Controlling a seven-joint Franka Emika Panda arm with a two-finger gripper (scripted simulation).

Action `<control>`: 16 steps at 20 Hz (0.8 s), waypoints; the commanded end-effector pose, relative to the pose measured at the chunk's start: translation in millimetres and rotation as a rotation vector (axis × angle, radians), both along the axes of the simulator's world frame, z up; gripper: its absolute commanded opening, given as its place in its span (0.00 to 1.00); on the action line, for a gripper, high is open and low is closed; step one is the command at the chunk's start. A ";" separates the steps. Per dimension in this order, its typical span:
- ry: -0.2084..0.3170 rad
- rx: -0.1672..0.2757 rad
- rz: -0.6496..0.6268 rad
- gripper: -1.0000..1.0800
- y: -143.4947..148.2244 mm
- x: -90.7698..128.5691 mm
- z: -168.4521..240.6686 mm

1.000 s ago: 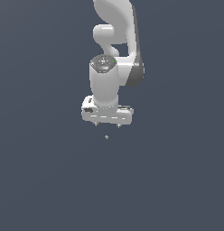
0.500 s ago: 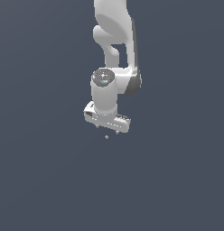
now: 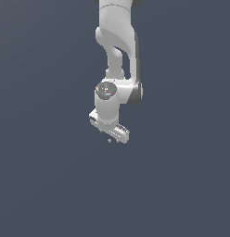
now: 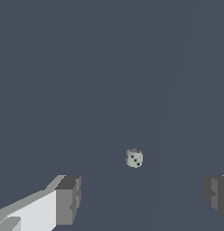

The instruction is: Pick up the object and move it to a goal position.

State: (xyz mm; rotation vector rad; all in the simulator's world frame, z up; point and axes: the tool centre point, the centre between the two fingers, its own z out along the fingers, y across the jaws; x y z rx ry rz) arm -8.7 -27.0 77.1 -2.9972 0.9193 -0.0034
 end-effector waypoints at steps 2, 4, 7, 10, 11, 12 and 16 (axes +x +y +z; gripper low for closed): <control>0.002 -0.003 -0.057 0.96 -1.5 -2.6 -9.5; 0.003 -0.004 -0.078 0.96 -2.1 -3.7 -13.3; 0.004 -0.005 -0.099 0.96 -2.7 -4.8 -16.9; 0.004 -0.005 -0.106 0.96 -2.8 -5.2 -18.1; 0.005 -0.005 -0.101 0.96 -2.7 -5.1 -17.6; 0.005 -0.005 -0.101 0.96 -2.7 -5.1 -17.9; 0.005 -0.005 -0.102 0.96 -2.6 -5.4 -25.9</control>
